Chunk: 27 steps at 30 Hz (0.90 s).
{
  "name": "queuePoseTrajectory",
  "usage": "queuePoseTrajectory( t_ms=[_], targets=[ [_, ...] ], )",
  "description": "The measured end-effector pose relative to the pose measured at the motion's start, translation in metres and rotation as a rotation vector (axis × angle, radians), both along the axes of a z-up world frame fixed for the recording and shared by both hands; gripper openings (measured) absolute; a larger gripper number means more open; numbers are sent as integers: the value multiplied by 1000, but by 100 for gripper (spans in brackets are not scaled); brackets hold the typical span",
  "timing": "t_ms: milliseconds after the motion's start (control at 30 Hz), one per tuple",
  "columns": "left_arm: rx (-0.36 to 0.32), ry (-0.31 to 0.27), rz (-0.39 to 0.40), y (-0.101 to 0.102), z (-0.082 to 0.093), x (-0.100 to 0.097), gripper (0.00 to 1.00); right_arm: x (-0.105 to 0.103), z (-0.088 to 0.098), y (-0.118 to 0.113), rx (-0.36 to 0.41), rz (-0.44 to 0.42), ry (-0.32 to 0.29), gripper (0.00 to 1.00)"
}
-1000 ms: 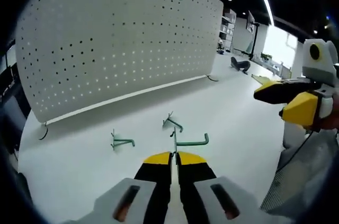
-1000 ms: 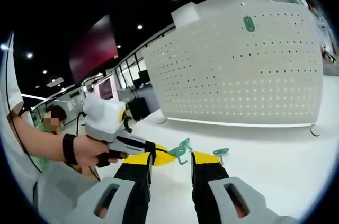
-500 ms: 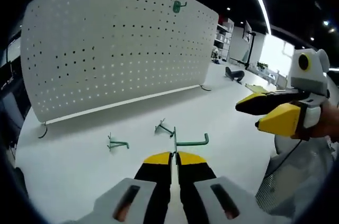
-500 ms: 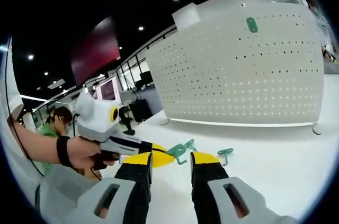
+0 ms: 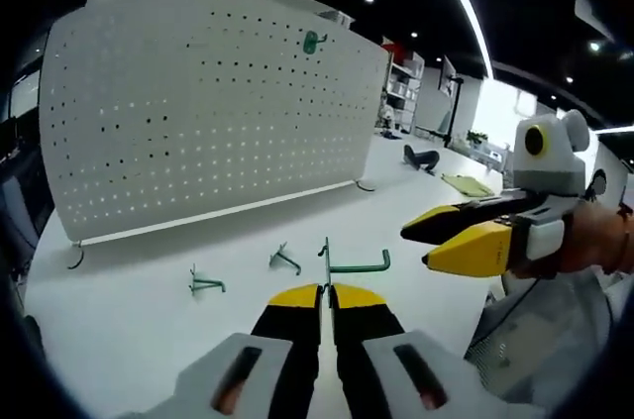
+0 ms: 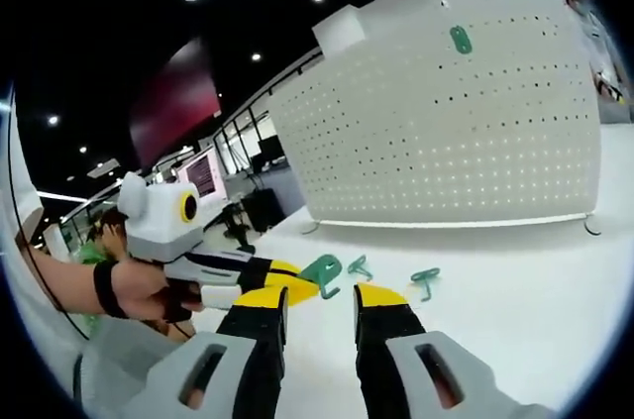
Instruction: Insert the hook assembly into the mounting plate slot until the hook locks in place.
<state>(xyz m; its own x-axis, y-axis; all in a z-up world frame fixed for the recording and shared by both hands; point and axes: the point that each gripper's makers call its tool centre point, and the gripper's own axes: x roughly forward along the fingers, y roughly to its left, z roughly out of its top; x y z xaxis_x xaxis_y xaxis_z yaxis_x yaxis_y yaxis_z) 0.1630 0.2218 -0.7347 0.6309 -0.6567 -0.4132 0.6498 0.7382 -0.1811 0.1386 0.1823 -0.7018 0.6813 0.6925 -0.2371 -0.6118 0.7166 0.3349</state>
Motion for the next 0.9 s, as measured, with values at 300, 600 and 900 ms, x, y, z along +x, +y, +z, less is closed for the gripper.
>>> queuePoseTrajectory(
  t_ms=[300, 600, 900],
  targets=[
    [-43, -23, -14, -5, 11, -9, 4, -1, 1, 4, 10, 7, 10, 25],
    [-84, -42, -45, -16, 19, -19, 3, -5, 2, 6, 38, -1, 23, 20],
    [-129, -66, -57, -24, 28, -25, 3, -3, 6, 5, 104, -38, 49, 12]
  ],
)
